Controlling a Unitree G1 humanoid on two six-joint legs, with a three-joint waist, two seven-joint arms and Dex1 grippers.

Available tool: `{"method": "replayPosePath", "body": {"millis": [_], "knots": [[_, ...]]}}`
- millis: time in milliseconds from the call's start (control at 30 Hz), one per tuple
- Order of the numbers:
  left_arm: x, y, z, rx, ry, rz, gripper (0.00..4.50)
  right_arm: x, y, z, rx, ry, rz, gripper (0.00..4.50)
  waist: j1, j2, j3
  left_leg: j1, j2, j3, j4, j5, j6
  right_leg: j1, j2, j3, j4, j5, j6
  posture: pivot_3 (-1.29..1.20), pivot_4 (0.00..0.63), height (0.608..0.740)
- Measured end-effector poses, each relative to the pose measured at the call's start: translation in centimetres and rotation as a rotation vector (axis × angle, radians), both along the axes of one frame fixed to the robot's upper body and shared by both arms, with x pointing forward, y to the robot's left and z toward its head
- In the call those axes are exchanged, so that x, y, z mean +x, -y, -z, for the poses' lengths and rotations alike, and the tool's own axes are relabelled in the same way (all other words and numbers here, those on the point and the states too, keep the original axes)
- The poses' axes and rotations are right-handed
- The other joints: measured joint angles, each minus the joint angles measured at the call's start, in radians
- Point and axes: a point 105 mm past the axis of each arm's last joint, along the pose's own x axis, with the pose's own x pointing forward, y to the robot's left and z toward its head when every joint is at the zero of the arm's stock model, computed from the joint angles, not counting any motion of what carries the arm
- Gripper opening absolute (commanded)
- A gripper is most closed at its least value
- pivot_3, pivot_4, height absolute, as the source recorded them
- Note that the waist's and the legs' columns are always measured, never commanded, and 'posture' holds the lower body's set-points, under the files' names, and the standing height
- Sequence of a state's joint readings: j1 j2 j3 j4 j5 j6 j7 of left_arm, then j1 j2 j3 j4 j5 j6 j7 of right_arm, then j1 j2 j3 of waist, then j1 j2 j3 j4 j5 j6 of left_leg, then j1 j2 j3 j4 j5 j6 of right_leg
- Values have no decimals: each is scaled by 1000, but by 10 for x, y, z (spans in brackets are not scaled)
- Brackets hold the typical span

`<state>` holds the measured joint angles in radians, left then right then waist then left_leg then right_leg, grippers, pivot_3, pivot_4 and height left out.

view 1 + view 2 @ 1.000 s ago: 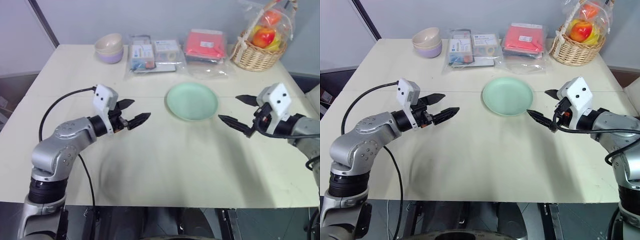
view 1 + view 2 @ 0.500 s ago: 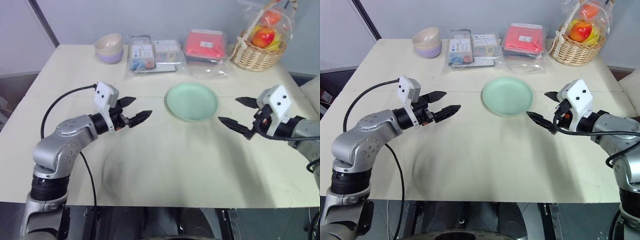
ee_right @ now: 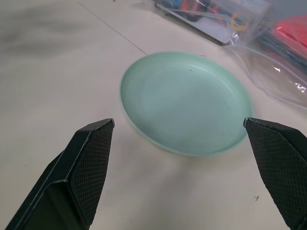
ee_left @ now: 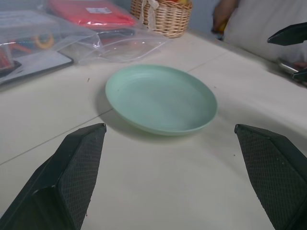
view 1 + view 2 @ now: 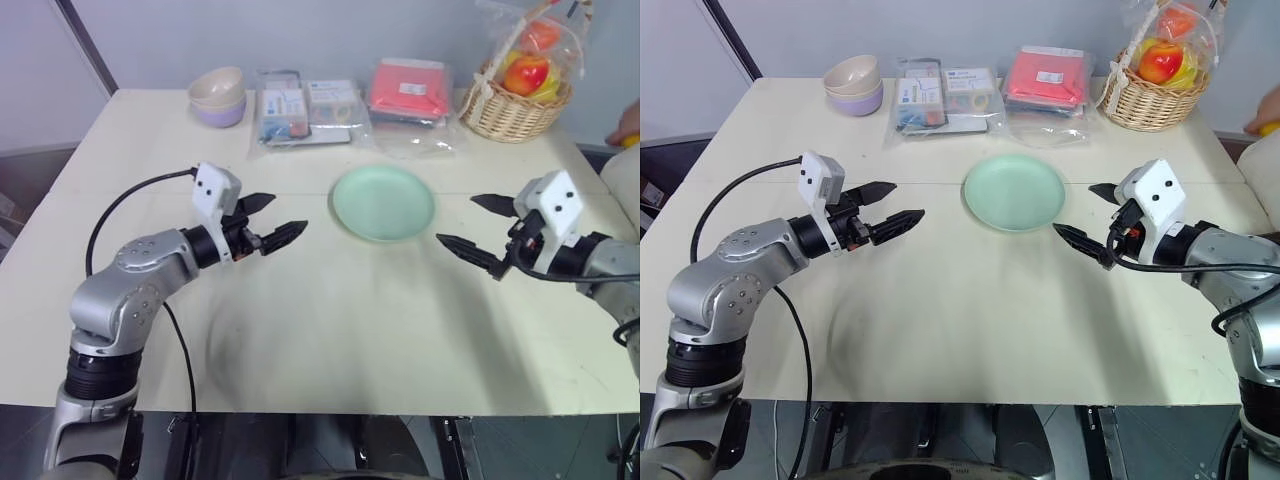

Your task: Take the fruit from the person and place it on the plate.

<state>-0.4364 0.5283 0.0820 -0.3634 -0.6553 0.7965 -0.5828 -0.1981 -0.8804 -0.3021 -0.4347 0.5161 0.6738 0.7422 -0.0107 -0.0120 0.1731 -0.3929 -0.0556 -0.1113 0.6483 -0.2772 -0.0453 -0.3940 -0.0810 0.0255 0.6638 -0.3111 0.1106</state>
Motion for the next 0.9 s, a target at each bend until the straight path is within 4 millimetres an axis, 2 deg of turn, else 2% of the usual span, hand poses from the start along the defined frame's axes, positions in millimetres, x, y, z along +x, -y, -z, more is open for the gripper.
{"method": "replayPosePath", "body": {"millis": [633, 833, 900], "knots": [[6, 1, -2, -25, 9, -30, 4500, 1, 1, -1, 2, 5, 3, 4426, 0, 0, 0, 0, 0, 0, 0, 0, 0, 0, 0, 0, 0, 0, 0, 0, 150, 740], [35, -9, -38, -290, 17, -180, 4500, 1, 0, -3, 2, 14, 1, 4426, 2, -1, 0, 0, 0, 0, 2, 0, 0, 1, 0, -1, 0, 0, 0, 0, 150, 740], [42, -11, -43, -336, 6, -214, 4500, 2, 0, -4, 2, 19, 0, 4426, 1, -1, 0, 0, 0, 0, 2, 2, -3, 1, 0, -1, 0, 0, 0, 0, 150, 740]]}}
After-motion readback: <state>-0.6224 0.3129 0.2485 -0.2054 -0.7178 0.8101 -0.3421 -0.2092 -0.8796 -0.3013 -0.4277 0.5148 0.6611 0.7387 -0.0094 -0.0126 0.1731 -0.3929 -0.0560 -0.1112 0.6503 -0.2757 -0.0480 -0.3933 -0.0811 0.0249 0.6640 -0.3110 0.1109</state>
